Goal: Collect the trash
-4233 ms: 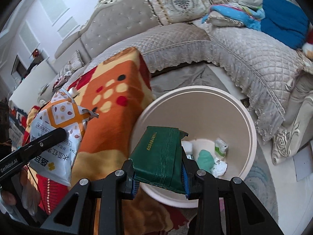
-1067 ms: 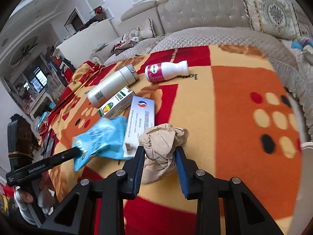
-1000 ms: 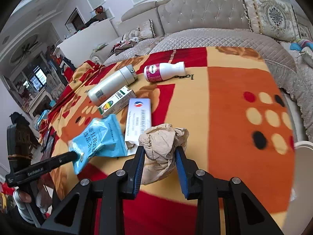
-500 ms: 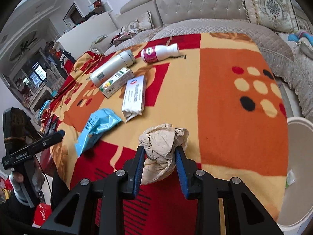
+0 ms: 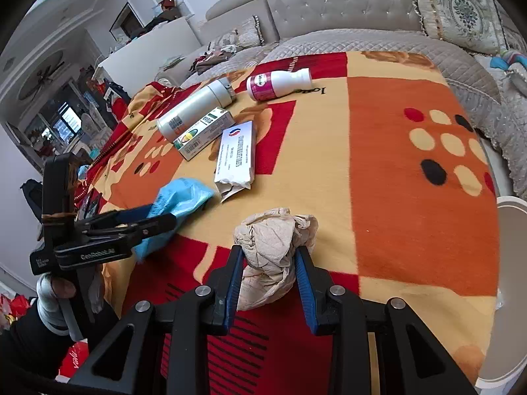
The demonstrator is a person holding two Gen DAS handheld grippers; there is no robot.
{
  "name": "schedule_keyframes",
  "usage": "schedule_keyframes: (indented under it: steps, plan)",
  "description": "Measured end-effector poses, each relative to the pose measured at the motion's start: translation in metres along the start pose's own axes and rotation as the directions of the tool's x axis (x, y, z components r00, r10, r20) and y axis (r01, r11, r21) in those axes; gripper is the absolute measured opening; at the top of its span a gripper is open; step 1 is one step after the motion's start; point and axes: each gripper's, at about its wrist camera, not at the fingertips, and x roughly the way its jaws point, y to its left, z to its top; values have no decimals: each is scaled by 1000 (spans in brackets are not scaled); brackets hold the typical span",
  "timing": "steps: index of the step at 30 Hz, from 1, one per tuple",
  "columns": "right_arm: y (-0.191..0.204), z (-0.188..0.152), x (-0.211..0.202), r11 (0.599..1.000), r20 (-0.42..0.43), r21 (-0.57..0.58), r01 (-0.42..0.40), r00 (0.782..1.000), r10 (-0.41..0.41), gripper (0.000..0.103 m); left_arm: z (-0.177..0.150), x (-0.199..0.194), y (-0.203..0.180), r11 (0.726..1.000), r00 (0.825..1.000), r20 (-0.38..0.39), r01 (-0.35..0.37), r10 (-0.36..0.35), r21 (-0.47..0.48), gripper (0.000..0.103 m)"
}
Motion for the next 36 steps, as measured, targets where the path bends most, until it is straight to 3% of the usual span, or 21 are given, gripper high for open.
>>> schedule_keyframes:
  steps: [1, 6, 19, 36]
  plan:
    - [1, 0, 1, 1000, 0, 1, -3, 1000, 3, 31, 0, -2, -1, 1000, 1000, 4, 3, -3, 5, 49]
    - [6, 0, 1, 1000, 4, -2, -18, 1000, 18, 31, -2, -14, -4, 1000, 999, 34, 2, -3, 10, 43]
    - [6, 3, -11, 999, 34, -19, -44, 998, 44, 31, -16, -45, -18, 1000, 996, 85, 22, -20, -13, 43]
    - [-1, -2, -13, 999, 34, 7, -50, 998, 50, 31, -16, -54, -34, 998, 993, 101, 65, -62, -18, 43]
